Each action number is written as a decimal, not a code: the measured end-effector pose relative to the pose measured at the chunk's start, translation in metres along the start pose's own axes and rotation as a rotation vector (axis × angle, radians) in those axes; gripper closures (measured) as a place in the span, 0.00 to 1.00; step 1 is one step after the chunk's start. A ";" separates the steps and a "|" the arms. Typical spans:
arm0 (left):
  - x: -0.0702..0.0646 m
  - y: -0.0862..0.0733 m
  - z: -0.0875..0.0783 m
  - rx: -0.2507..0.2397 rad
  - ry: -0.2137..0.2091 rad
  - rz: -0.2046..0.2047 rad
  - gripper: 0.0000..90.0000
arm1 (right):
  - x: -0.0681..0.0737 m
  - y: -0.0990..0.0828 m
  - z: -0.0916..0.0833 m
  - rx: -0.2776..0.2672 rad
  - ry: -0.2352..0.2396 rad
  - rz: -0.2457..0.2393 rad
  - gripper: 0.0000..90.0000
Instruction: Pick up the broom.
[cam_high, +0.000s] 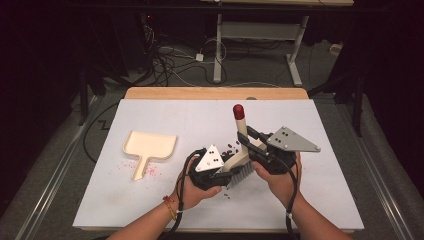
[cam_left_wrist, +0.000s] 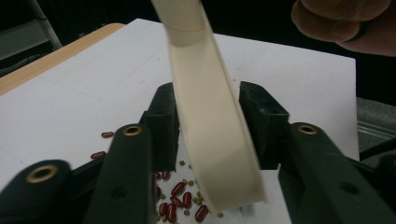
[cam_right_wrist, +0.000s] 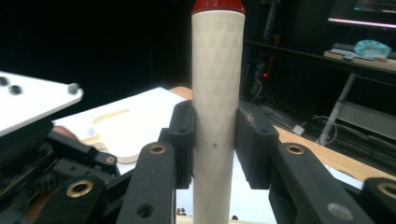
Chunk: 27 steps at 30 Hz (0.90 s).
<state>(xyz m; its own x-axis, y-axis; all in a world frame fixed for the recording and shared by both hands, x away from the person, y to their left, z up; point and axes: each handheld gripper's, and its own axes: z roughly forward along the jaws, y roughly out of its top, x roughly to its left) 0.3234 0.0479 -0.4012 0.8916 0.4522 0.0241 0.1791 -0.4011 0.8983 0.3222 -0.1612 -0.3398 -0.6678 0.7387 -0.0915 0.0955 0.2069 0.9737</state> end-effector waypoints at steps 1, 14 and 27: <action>0.001 0.000 -0.002 0.006 0.008 0.001 0.67 | 0.000 0.000 -0.002 -0.003 0.010 -0.005 0.78; 0.022 -0.008 -0.028 0.120 -0.121 0.090 0.74 | -0.022 -0.012 -0.018 0.157 0.313 -0.172 0.53; 0.016 -0.005 -0.034 0.163 -0.255 0.214 0.74 | -0.025 -0.057 0.010 0.349 0.602 -0.285 0.56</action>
<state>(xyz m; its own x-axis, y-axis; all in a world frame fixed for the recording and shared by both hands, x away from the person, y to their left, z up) 0.3226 0.0840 -0.3909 0.9874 0.1393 0.0753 0.0230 -0.5964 0.8024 0.3409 -0.1853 -0.3950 -0.9803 0.1685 -0.1030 0.0200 0.6033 0.7972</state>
